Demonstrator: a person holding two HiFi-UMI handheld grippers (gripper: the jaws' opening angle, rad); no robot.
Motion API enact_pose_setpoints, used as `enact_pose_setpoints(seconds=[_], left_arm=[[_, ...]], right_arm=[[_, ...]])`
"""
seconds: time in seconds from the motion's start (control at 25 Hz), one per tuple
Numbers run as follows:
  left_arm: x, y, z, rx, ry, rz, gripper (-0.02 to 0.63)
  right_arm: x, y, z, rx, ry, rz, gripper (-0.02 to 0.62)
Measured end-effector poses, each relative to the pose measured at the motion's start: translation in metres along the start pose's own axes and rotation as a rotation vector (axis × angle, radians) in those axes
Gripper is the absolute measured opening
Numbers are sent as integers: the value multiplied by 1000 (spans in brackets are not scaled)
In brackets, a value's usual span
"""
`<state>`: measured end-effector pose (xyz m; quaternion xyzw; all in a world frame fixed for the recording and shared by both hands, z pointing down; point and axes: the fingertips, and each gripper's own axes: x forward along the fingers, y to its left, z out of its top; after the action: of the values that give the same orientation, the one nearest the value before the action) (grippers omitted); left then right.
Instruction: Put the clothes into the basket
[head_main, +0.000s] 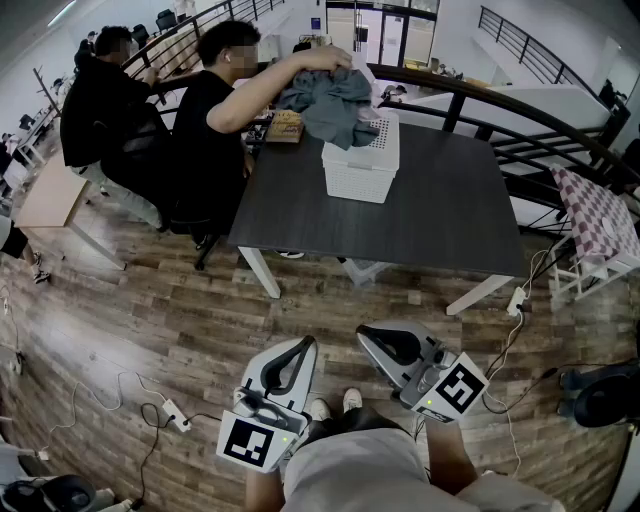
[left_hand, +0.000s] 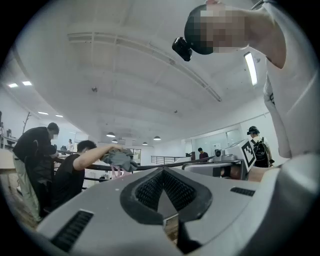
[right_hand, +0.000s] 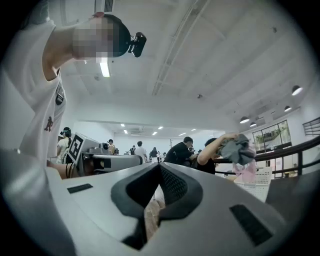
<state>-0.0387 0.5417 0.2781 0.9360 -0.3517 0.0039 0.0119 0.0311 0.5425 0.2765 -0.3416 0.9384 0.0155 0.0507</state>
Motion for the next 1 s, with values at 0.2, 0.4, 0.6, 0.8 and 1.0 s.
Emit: enact_pose_setpoints(seconds=[0.2,0.4,0.6,0.8,1.0], left_arm=[[6,2,-3,-3,8,2,2],[23,4,-4,1,12,17,2],[39,14,-7,4,30,37,2],[50,33,-13,-9,36,50,2],[64,65,-19,-19,31,45,2]], right_arm=[[1,-7,-1,-7,-2,-22,15],[5,-18,-1,-34,15,-15,15],[18,-34,-5,-96,34,5,15],[34,-54,-16,-52,38,2,15],[59,-76,-29,-44,63,-18,15]])
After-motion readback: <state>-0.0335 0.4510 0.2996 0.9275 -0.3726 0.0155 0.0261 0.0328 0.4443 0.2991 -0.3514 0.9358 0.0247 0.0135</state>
